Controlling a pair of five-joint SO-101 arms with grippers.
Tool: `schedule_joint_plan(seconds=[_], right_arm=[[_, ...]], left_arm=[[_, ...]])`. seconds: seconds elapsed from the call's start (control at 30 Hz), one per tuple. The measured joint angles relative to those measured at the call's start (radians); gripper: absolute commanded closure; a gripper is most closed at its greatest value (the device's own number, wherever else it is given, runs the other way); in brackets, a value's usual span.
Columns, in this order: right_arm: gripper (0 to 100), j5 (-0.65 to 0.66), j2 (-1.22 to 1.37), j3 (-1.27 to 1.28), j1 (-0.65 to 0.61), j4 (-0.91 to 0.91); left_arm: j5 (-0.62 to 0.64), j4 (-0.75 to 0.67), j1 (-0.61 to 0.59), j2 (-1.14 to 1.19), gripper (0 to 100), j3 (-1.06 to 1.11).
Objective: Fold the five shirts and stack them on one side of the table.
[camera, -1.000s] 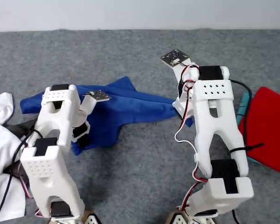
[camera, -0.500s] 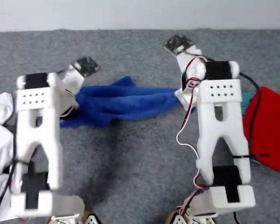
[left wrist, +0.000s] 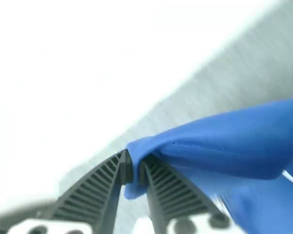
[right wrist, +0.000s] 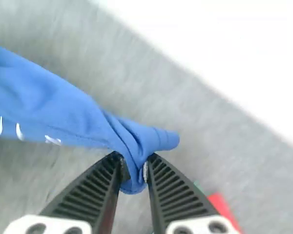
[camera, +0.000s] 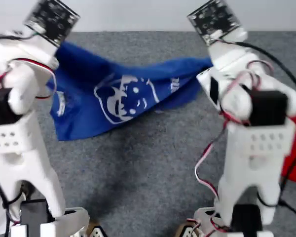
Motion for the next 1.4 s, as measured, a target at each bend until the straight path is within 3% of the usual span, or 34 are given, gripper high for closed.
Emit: schedule_joint_plan(seconds=[0.53, 0.93, 1.17, 1.4], right_arm=[[98.8, 0.068, -0.405, -0.038, 0.02, -0.069], [98.8, 0.222, -0.497, -0.041, 0.087, 0.104], [98.7, 0.227, -0.393, 0.16, 0.087, 0.129], [98.7, 0.227, -0.238, 0.606, 0.087, -0.074]], left_arm=[[0.054, 0.032, 0.0, -0.1, 99, -0.555], [0.054, 0.084, 0.002, -0.235, 99, -0.598], [-0.035, 0.239, 0.003, -0.175, 99, -0.365], [-0.176, 0.161, 0.003, -0.025, 99, 0.137]])
